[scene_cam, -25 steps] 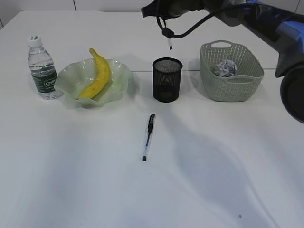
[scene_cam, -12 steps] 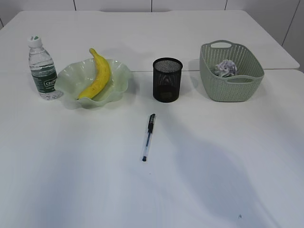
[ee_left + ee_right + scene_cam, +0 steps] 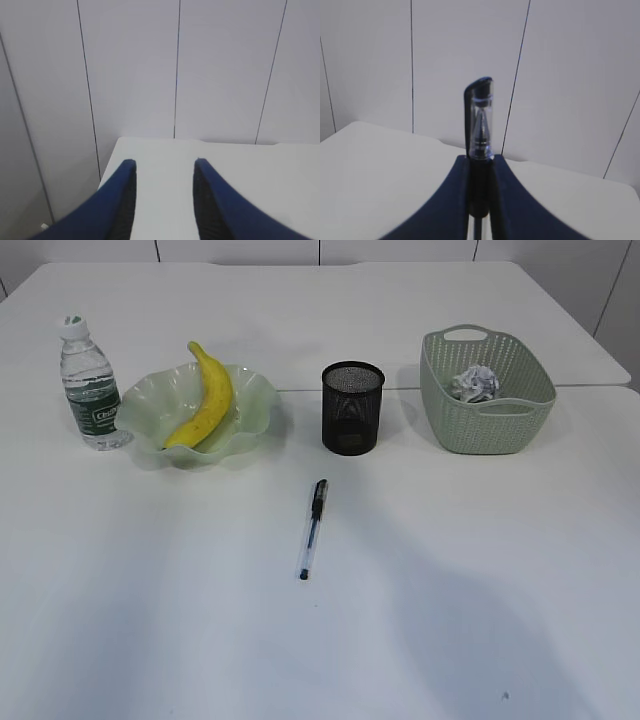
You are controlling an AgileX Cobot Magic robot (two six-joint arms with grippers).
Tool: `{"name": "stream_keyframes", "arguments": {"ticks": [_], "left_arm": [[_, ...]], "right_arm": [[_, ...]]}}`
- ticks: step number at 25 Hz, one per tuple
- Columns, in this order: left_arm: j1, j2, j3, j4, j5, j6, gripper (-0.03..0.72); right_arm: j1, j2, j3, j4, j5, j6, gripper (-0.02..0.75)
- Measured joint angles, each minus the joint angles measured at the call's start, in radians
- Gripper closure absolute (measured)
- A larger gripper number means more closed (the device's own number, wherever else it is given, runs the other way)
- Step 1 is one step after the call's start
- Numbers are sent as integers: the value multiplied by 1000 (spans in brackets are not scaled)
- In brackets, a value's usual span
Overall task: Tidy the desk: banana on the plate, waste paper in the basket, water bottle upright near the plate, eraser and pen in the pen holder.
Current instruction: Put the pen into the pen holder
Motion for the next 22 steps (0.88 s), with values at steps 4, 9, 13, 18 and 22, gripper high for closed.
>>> {"name": "stream_keyframes", "arguments": {"ticks": [4, 9, 13, 18, 22], "left_arm": [[0, 6, 0, -7, -28, 0, 428], [0, 26, 0, -24, -43, 0, 428], [0, 33, 0, -47, -45, 0, 428], [0, 33, 0, -54, -65, 0, 428], [0, 33, 0, -65, -69, 0, 428]], "right_arm": [[0, -76, 0, 0, 2, -9, 679], [0, -175, -2, 0, 28, -35, 678], [0, -244, 8, 0, 69, -52, 678], [0, -351, 98, 7, 82, -57, 678], [0, -447, 208, 13, 82, -66, 678]]}}
